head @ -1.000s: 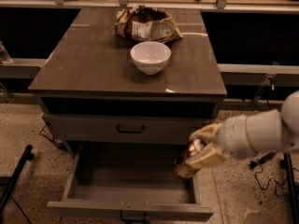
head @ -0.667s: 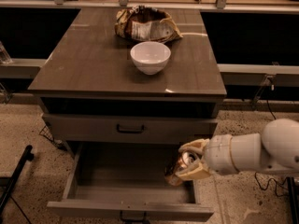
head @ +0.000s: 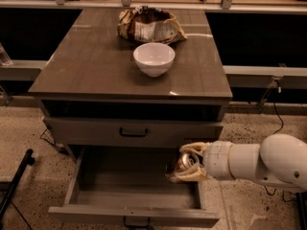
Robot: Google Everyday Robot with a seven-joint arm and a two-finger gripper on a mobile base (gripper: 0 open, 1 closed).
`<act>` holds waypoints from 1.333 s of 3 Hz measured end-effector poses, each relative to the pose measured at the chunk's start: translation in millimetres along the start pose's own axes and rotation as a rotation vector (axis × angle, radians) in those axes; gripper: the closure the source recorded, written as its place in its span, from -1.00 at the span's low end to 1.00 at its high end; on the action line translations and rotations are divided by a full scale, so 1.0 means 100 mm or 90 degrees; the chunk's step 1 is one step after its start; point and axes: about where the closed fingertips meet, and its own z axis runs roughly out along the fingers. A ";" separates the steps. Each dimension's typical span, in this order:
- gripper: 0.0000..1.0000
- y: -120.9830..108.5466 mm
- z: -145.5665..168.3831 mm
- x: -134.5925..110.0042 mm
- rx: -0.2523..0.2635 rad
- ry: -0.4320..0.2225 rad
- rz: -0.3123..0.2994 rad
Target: Place orange can into middle drawer
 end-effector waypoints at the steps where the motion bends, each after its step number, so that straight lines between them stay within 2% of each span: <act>1: 1.00 0.12 0.29 0.06 -0.041 -0.015 -0.049; 2: 1.00 0.30 0.66 0.21 -0.060 -0.012 -0.131; 3: 1.00 0.49 1.01 0.32 -0.060 0.005 -0.202; 4: 1.00 0.47 1.08 0.34 -0.050 0.012 -0.214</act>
Offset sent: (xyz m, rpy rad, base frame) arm 0.0040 0.0624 -0.1124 -0.1533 -0.1914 0.3071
